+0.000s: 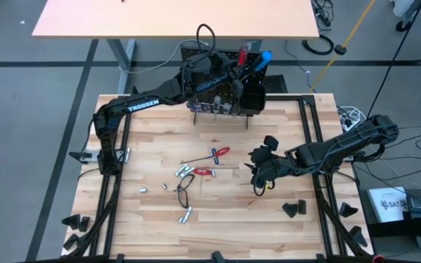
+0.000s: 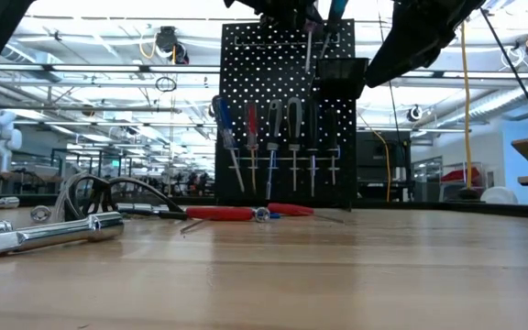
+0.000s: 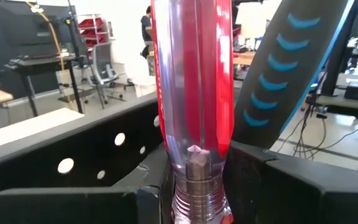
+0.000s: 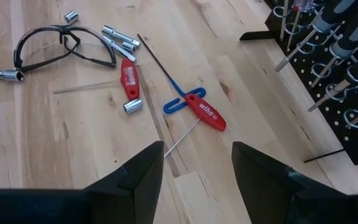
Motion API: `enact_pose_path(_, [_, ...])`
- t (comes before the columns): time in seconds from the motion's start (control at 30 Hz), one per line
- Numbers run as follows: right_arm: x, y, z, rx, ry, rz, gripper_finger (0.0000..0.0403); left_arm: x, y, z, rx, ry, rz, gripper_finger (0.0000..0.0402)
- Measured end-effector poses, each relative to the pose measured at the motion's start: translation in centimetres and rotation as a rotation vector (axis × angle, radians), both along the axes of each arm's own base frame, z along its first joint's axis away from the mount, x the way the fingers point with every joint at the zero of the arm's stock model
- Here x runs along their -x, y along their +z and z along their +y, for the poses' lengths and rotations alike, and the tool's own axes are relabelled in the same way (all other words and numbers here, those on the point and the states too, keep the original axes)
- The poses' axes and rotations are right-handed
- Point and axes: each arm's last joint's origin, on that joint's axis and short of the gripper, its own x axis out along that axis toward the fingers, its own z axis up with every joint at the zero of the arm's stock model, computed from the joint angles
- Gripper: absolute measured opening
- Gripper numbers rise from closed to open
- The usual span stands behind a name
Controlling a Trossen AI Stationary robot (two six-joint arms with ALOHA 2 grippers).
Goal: Hang tools onto peg board
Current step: Hang the red screwdriver onto the peg board
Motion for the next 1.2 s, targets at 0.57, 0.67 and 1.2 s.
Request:
enact_pose_path(0.57, [-0.28, 0.26, 0.09, 0.002, 0.014, -0.033, 0.0185, 0.10, -0.02, 0.11, -0.014, 0.030, 0.016, 0.0168])
enact_pose_path(0.67, [-0.28, 0.26, 0.10, 0.002, 0.015, -0.033, 0.0185, 0.15, 0.04, 0.14, -0.014, 0.031, 0.014, 0.0207])
enact_pose_path(1.2, [-0.28, 0.27, 0.11, -0.001, 0.017, -0.033, 0.0185, 0.33, -0.05, 0.02, -0.009, 0.039, 0.049, 0.0234])
